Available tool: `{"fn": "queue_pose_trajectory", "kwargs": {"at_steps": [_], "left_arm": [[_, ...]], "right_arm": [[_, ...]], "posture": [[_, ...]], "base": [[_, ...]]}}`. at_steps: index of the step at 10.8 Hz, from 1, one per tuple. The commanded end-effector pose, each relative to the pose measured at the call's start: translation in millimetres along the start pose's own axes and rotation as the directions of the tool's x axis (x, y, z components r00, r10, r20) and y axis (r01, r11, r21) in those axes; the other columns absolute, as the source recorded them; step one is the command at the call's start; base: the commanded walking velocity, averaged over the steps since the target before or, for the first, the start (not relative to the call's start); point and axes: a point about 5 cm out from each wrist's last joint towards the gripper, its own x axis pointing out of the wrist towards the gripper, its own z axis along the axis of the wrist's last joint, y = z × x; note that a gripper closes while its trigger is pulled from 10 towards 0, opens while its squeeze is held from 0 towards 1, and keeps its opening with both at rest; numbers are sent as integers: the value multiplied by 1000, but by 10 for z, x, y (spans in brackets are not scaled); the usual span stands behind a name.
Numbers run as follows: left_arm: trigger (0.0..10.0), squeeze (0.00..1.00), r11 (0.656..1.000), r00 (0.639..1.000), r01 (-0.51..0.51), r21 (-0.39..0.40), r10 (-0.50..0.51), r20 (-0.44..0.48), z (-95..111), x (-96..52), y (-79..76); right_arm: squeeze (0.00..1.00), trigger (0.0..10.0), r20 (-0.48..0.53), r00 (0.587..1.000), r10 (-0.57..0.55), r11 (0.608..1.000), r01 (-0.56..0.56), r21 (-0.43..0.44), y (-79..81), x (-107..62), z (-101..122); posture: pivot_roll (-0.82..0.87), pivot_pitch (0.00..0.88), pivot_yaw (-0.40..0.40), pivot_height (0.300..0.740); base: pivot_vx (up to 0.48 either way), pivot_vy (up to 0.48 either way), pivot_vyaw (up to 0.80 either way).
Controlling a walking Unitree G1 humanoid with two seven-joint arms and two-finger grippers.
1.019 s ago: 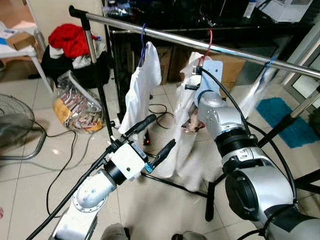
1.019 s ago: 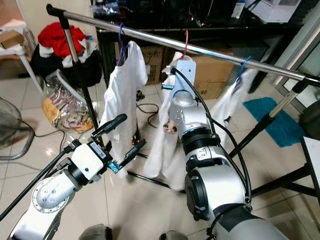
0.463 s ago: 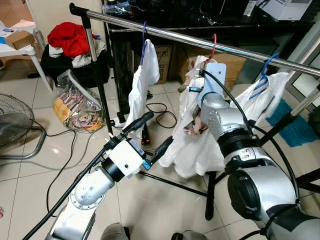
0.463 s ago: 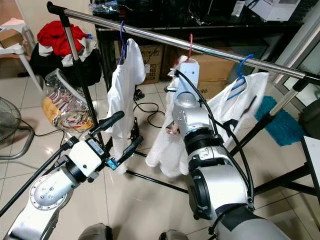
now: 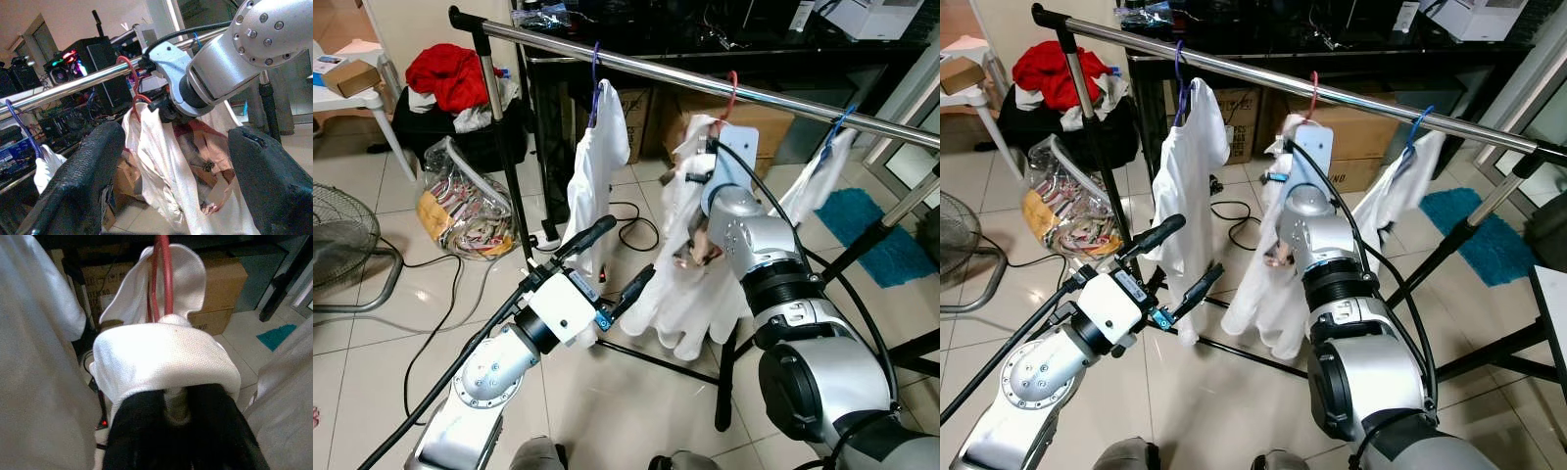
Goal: Hang hanger
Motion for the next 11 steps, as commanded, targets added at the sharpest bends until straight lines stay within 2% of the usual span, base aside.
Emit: {"fn": "queue_pose_trajectory", "kwargs": {"at_steps": [1, 3, 4, 9, 10, 11], "left_arm": [[10000, 0, 1000, 1000, 16, -1, -16, -2, -3, 17, -34], [10000, 0, 1000, 1000, 17, -5, -17, -4, -11, 1, -49], [10000, 0, 1000, 1000, 17, -7, -17, -7, -20, -1, -57], [10000, 0, 999, 1000, -26, -36, 26, -11, -99, -9, -37], [10000, 0, 997, 998, -57, -55, 56, -16, -152, -13, -14], [10000, 0, 995, 998, -67, -70, 65, -23, -191, -16, -15]], "right_arm": [[1000, 10000, 7, 1000, -2, 1000, 2, 26, -42, -9, 13], [1000, 10000, 0, 1000, 29, 999, -29, 26, -42, -23, -15], [0, 10000, 2, 999, 42, 999, -42, 30, -49, -34, -29], [0, 10000, 0, 997, 79, 997, -79, -11, -144, -148, -183], [1000, 10000, 3, 996, 86, 996, -85, -8, -213, -182, -212], [1000, 10000, -1, 996, 94, 995, -94, -15, -231, -198, -232]], "posture": [[67, 73, -93, 740], [68, 71, -87, 740], [68, 70, -86, 740], [52, 52, -74, 740], [44, 46, -69, 740], [39, 42, -65, 740]], "base": [[0, 0, 0], [0, 0, 0], [0, 0, 0], [0, 0, 0], [0, 0, 0], [0, 0, 0]]}}
